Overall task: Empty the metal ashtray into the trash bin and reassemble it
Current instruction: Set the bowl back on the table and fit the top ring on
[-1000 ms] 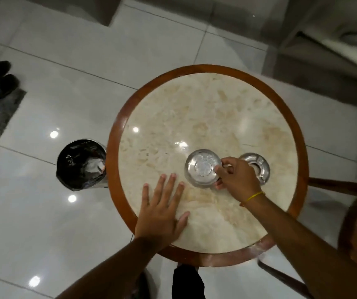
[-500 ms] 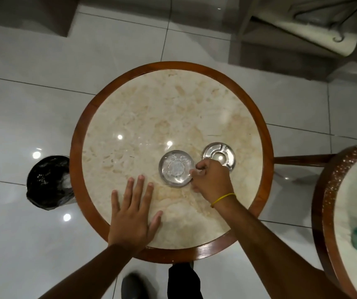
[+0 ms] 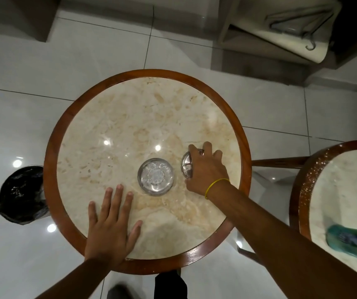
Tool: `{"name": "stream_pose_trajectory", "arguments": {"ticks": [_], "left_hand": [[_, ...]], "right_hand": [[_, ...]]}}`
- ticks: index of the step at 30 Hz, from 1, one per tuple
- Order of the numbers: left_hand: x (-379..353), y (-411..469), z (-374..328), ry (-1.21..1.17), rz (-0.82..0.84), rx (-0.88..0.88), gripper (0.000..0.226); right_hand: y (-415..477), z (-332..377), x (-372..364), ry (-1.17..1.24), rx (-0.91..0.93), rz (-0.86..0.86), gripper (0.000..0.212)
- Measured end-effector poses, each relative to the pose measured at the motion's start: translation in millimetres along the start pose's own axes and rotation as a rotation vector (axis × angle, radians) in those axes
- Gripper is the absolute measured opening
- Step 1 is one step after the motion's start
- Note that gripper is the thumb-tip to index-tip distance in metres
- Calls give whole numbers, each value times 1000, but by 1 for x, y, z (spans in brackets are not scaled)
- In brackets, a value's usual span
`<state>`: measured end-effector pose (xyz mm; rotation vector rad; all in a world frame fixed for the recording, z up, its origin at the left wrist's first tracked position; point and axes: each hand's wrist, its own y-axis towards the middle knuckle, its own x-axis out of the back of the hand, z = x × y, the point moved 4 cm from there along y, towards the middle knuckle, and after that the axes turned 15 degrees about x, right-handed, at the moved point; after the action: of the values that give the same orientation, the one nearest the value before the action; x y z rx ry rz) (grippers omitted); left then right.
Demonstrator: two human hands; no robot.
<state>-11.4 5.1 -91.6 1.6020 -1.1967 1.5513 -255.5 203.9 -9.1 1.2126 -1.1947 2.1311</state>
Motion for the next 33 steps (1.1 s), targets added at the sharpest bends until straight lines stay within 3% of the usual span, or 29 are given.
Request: {"name": "stream_pose_trajectory", "arguments": {"ticks": [10,16,24,33], "left_hand": [[0,0,-1,1,1,-4,86],[-2,1,-3,8,14,-4,86],[-1,1,-2,28,19,12,85],[-3,2,-2,40,25,19,85]], "right_hand": [[4,7,2,2,-16,-55,103],[-11,43,20,40,117,-181,90],[-2,104,2,17,242,-114,97],[2,106,-14,-19,245,-67,98]]}}
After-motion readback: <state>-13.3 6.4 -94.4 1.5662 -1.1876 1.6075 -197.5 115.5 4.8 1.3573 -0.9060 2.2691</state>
